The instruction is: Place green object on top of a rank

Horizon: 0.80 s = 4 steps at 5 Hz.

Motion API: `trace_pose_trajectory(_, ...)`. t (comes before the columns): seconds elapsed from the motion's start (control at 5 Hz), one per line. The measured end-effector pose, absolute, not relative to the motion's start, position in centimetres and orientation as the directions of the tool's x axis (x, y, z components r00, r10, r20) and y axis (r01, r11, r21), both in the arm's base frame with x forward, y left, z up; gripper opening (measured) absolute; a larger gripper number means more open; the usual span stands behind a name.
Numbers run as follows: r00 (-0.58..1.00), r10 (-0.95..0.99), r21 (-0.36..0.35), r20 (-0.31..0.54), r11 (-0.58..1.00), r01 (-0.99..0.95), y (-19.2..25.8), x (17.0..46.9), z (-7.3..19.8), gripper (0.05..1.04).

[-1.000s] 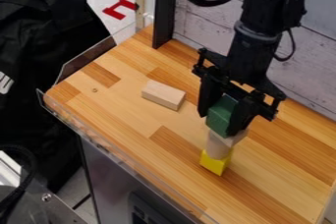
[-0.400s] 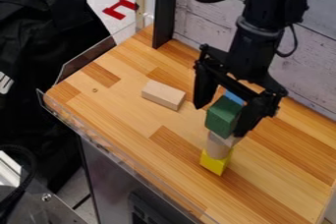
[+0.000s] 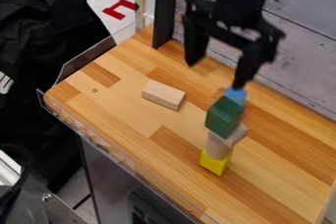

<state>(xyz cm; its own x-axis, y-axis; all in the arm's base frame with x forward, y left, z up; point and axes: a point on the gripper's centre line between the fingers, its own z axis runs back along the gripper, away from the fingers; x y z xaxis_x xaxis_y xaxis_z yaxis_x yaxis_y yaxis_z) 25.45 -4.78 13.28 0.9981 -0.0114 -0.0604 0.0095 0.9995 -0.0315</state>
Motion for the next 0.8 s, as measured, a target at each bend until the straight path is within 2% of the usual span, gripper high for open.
trace_pose_trajectory(0.2,0.999,0.026,-0.046,-0.046,0.999,-0.029,-2.7,25.9,13.5,1.000)
trace_pose_trajectory(0.6,0.997,0.071,-0.039,-0.033,0.997,-0.072,1.4,27.3,9.2,1.000)
trace_pose_trajectory(0.8,0.996,0.085,-0.037,-0.027,0.996,-0.086,1.7,27.4,6.5,1.000)
